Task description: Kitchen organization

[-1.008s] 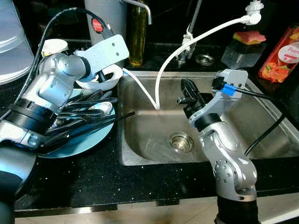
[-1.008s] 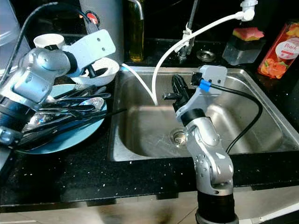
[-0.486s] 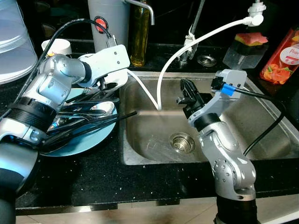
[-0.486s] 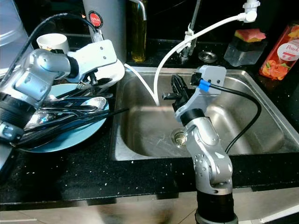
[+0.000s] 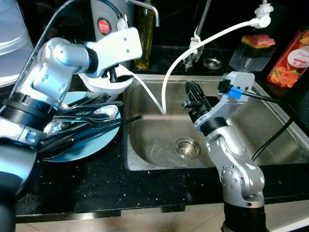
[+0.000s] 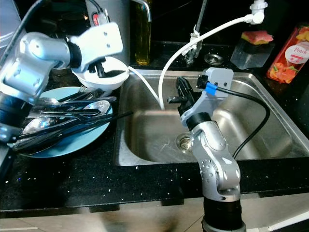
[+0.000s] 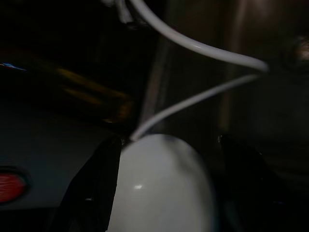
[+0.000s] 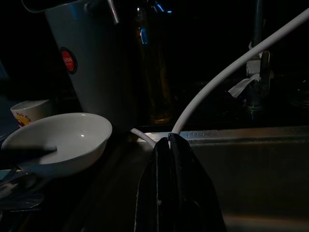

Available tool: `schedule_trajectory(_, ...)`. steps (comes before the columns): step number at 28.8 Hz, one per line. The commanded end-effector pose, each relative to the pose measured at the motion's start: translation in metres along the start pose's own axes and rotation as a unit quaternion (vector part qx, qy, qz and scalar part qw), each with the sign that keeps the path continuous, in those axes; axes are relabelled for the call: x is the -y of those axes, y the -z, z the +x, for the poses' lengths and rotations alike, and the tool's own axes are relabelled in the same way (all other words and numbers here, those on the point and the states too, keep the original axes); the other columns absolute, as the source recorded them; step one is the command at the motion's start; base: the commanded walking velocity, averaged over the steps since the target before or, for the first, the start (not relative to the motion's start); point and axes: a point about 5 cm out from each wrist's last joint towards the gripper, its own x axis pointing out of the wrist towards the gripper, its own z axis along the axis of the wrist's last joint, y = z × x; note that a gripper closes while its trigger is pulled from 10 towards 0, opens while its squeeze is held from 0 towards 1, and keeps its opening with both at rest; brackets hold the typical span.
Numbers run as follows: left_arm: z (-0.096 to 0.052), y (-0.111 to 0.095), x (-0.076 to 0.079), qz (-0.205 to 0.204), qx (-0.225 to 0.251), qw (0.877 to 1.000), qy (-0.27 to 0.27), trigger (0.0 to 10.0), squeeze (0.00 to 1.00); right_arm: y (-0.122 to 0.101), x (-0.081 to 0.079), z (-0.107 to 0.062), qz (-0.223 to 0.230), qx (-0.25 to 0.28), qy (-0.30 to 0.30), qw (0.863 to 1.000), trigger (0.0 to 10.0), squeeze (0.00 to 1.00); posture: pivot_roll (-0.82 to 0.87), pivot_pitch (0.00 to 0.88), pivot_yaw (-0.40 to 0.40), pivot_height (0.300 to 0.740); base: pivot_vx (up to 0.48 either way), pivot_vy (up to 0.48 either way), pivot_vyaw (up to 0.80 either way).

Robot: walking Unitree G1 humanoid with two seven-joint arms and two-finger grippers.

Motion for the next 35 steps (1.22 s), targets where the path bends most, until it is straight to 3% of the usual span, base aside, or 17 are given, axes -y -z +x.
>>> schedule_trajectory(1, 0.001, 0.006, 0.009, 0.002, -0.013, 1.000, 0.019, 10.0, 0.00, -0.001, 0.002, 0.000, 0.002, 0.003, 0.004, 1.000, 10.0, 0.00, 0.24, 0.016, -0.072, 0.740, 0.000, 0.000, 0.00)
schedule_trajectory(9, 0.008, 0.025, 0.014, 0.014, -0.065, 0.998, 0.012, 10.0, 0.00, -0.001, 0.003, -0.001, 0.001, 0.003, 0.006, 1.000, 10.0, 0.00, 0.24, 0.020, -0.070, 0.740, 0.000, 0.000, 0.00)
schedule_trajectory(12, 0.009, 0.034, 0.012, 0.039, -0.100, 0.994, -0.006, 10.0, 0.00, -0.001, 0.003, -0.001, 0.001, 0.003, 0.007, 1.000, 10.0, 0.00, 0.24, 0.023, -0.070, 0.740, 0.000, 0.000, 0.00)
schedule_trajectory(13, 0.008, 0.037, 0.012, 0.045, -0.112, 0.993, -0.010, 7.8, 0.00, -0.001, 0.003, -0.001, 0.002, 0.003, 0.008, 1.000, 10.0, 0.00, 0.24, 0.024, -0.070, 0.740, 0.000, 0.000, 0.00)
schedule_trajectory(15, 0.008, 0.038, 0.012, 0.045, -0.114, 0.992, -0.010, 7.8, 0.00, -0.001, 0.003, -0.001, 0.002, 0.003, 0.008, 1.000, 10.0, 0.00, 0.24, 0.025, -0.071, 0.740, 0.000, 0.000, 0.00)
schedule_trajectory(16, 0.008, 0.039, 0.012, 0.045, -0.115, 0.992, -0.011, 5.7, 0.00, -0.001, 0.003, -0.001, 0.002, 0.003, 0.008, 1.000, 10.0, 0.00, 0.24, 0.025, -0.071, 0.740, 0.000, 0.000, 0.00)
schedule_trajectory(17, 0.008, 0.039, 0.012, 0.045, -0.118, 0.992, -0.012, 4.2, 0.00, -0.001, 0.003, -0.001, 0.002, 0.003, 0.008, 1.000, 10.0, 0.00, 0.24, 0.025, -0.071, 0.740, 0.000, 0.000, 0.00)
schedule_trajectory(18, 0.008, 0.041, 0.011, 0.047, -0.122, 0.991, -0.016, 3.8, 0.00, -0.001, 0.003, -0.001, 0.002, 0.003, 0.008, 1.000, 10.0, 0.00, 0.24, 0.025, -0.071, 0.740, 0.000, 0.000, 0.00)
schedule_trajectory(19, 0.008, 0.042, 0.010, 0.049, -0.126, 0.991, -0.019, 0.0, 0.00, -0.002, 0.003, -0.001, 0.002, 0.003, 0.008, 1.000, 10.0, 0.00, 0.24, 0.025, -0.073, 0.740, 0.000, 0.000, 0.00)
schedule_trajectory(24, 0.008, 0.042, 0.008, 0.055, -0.128, 0.990, -0.029, 0.0, 0.00, -0.002, 0.003, -0.001, 0.003, 0.003, 0.008, 1.000, 10.0, 0.00, 0.24, 0.026, -0.074, 0.740, 0.000, 0.000, 0.00)
schedule_trajectory(35, 0.004, 0.012, -0.024, 0.063, -0.065, 0.986, -0.144, 0.0, 0.00, -0.002, 0.003, -0.001, 0.004, 0.002, 0.008, 1.000, 10.0, 0.00, 0.24, 0.029, -0.076, 0.740, 0.000, 0.000, 0.00)
